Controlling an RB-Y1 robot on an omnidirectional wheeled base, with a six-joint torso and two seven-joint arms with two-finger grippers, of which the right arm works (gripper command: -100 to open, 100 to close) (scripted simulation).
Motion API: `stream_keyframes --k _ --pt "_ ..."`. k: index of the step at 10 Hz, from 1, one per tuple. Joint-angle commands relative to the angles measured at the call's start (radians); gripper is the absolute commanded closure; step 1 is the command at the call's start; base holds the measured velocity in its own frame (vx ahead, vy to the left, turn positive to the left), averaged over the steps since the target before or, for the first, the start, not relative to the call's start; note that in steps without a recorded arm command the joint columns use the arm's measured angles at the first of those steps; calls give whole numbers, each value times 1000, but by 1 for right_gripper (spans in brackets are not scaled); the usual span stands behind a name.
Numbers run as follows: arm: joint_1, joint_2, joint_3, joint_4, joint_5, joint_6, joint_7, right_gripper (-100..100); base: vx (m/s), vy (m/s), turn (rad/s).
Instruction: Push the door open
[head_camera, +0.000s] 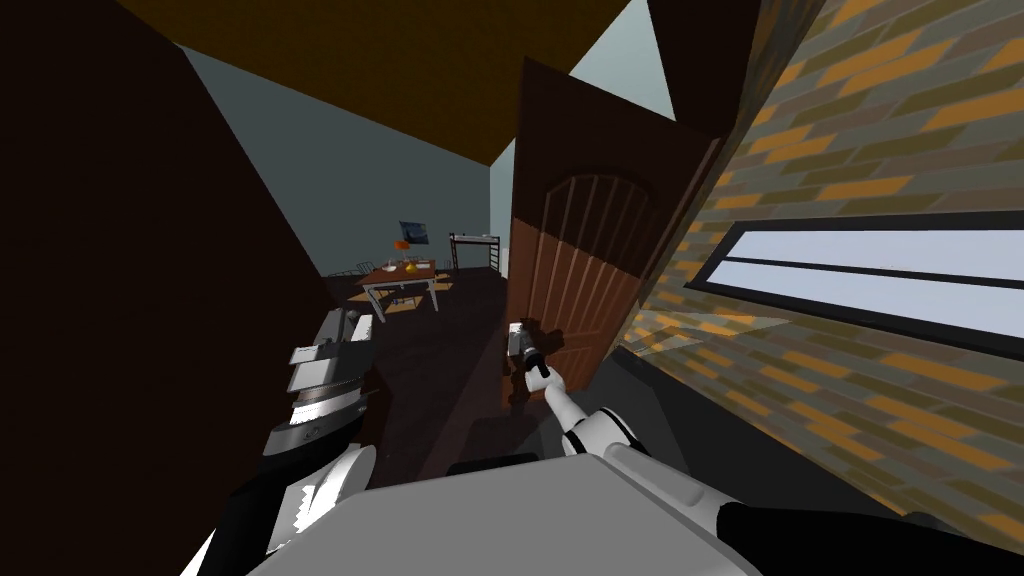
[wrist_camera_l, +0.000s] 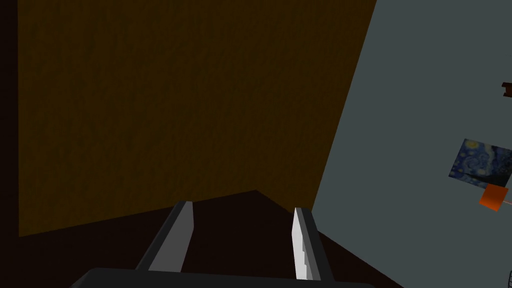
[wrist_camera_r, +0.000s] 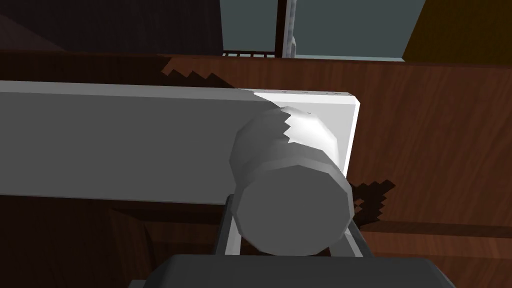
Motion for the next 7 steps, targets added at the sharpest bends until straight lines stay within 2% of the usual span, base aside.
stream_keyframes --k 1,2,3,4,7 --pt "-17 -9 -8 28 -3 -18 -3 100 52 31 6" --pt "-17 -16 -32 31 -11 -18 5 100 110 78 -104" --pt "-18 -18 -40 32 -13 -18 8 100 134 129 -136" --pt "-8 -18 -30 11 -11 -8 2 -100 -73 70 -63" --pt "-8 -14 -28 9 -11 -6 1 -100 -176 17 -11"
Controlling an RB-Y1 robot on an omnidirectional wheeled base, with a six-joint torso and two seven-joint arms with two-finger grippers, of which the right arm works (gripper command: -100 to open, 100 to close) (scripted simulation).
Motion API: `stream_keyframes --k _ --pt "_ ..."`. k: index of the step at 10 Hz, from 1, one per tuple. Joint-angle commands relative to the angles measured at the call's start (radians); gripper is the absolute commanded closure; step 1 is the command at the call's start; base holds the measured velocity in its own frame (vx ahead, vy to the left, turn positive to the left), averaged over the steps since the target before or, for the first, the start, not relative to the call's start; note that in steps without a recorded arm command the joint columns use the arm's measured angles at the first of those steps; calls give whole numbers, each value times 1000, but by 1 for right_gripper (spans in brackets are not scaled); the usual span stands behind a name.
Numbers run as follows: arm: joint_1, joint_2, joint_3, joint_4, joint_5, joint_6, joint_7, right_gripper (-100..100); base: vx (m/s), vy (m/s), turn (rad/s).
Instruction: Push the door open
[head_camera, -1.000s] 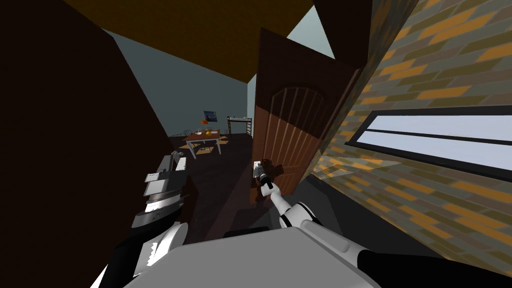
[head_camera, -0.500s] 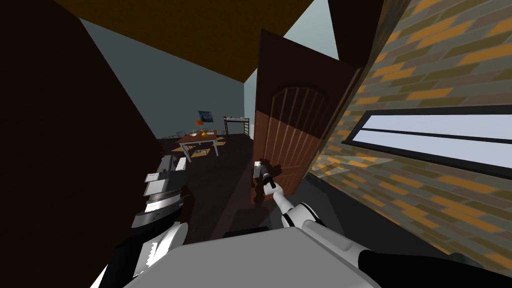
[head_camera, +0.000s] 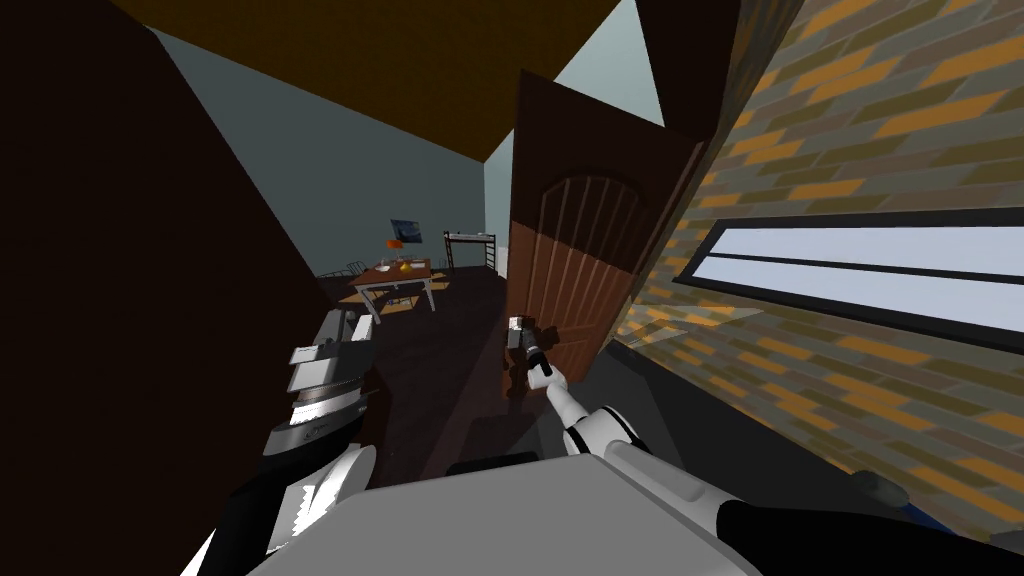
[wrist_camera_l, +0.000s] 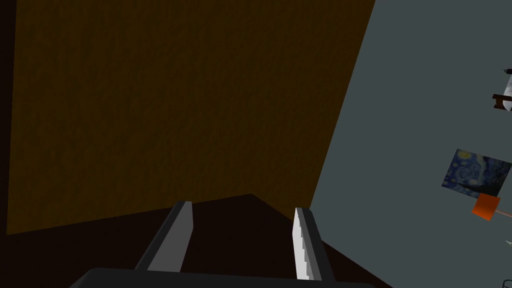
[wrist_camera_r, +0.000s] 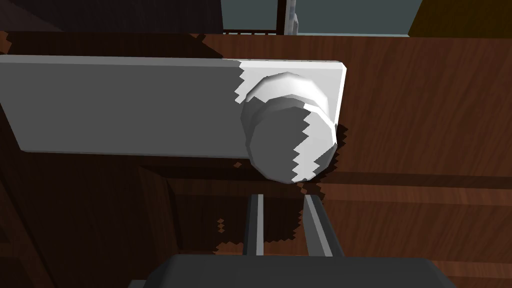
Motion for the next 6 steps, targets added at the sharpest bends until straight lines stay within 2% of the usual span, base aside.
stream_keyframes --k 1,4,5,6 --pt "2 4 2 -5 0 3 -1 -100 -192 10 -28" --pt "2 17 5 -9 -1 6 -1 -100 -259 38 -34" --pt "1 15 3 -7 -1 4 0 -100 -124 13 -10" --pt "2 12 1 -6 -1 2 2 -100 110 25 27"
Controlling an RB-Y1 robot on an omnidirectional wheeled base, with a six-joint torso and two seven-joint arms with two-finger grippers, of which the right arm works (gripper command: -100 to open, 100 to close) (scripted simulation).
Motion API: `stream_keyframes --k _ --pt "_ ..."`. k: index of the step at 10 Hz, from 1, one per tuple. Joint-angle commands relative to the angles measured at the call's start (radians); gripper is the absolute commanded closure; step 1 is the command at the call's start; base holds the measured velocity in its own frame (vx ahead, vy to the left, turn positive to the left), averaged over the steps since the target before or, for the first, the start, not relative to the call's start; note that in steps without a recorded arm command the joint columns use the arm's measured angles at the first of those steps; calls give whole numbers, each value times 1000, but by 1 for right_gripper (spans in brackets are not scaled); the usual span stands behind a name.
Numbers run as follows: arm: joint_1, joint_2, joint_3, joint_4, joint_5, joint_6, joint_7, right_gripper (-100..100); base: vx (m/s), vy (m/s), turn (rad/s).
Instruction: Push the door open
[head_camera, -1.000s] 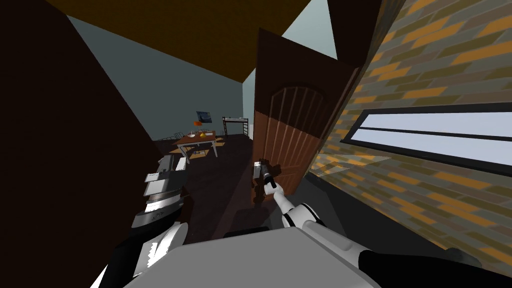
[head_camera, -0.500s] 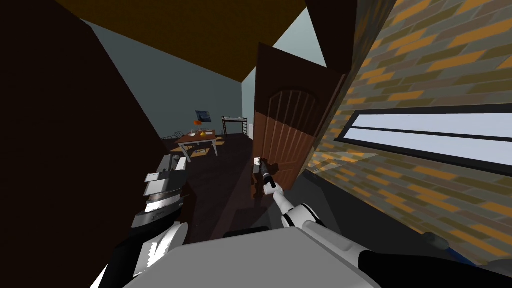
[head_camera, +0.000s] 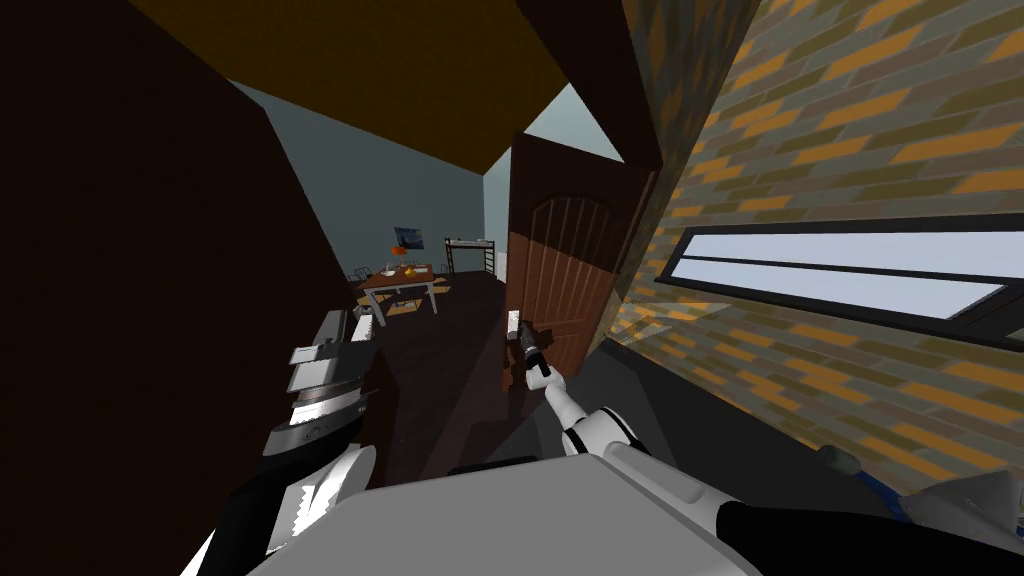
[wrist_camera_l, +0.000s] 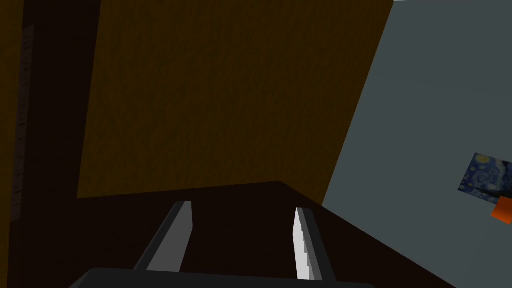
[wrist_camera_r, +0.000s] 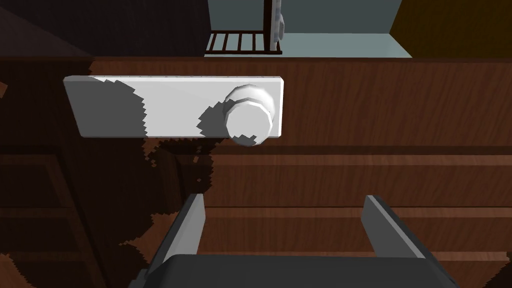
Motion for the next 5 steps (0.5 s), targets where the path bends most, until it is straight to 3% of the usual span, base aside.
stream_keyframes --k 1,5 --pt "-1 -3 -2 3 -1 -4 1 -100 174 26 19" --pt "1 -5 -9 6 -3 -13 5 -100 199 37 23"
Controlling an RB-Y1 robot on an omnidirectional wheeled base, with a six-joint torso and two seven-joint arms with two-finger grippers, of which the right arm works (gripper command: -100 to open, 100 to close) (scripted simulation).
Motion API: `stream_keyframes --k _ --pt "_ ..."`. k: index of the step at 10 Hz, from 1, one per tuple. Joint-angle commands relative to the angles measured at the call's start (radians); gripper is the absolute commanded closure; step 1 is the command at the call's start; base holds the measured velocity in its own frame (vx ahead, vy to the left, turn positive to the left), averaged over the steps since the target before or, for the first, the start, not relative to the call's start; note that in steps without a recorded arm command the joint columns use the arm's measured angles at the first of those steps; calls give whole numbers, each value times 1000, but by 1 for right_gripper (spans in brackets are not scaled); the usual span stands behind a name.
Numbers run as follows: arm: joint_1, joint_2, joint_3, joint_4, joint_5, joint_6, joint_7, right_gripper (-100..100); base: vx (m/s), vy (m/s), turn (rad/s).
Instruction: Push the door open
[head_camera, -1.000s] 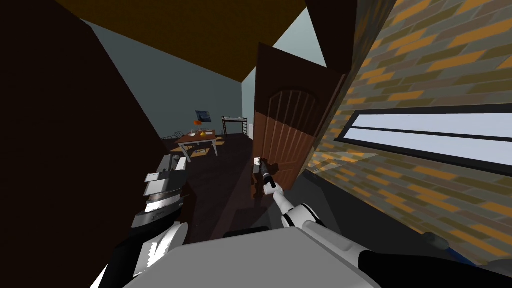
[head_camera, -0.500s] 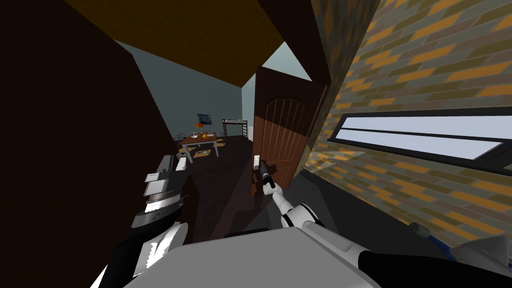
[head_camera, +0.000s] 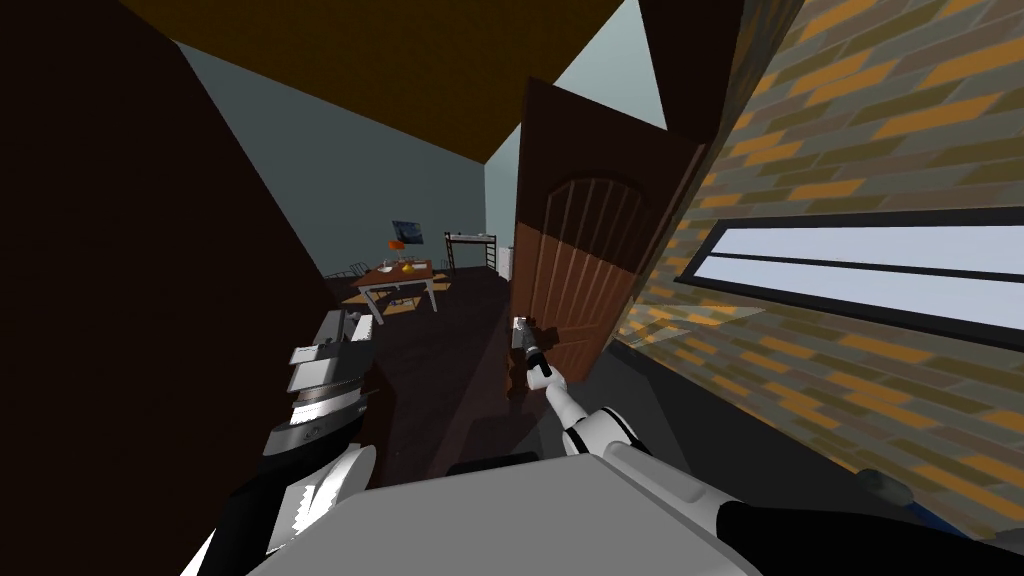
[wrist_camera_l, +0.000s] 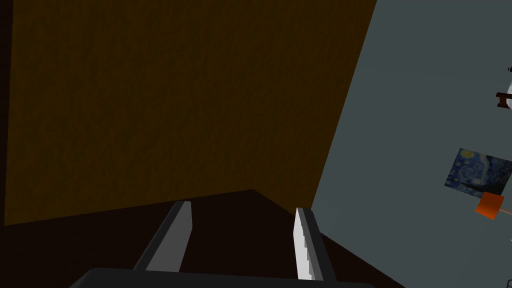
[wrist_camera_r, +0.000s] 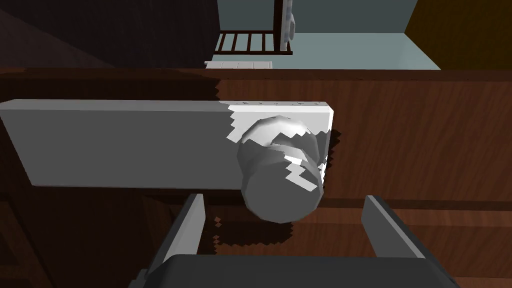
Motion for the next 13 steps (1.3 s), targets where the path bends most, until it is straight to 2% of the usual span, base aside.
stream_keyframes --k 1,3,4,9,13 --pt "1 1 -3 1 -1 -4 1 -100 199 21 24" --pt "0 1 -3 3 -1 -6 2 -100 135 24 14" --pt "0 1 -3 3 -1 -6 2 100 -9 -3 -6" --pt "0 1 -3 3 -1 -6 2 100 -16 -3 1" --pt "3 -12 -28 9 -8 -5 10 100 105 54 -27"
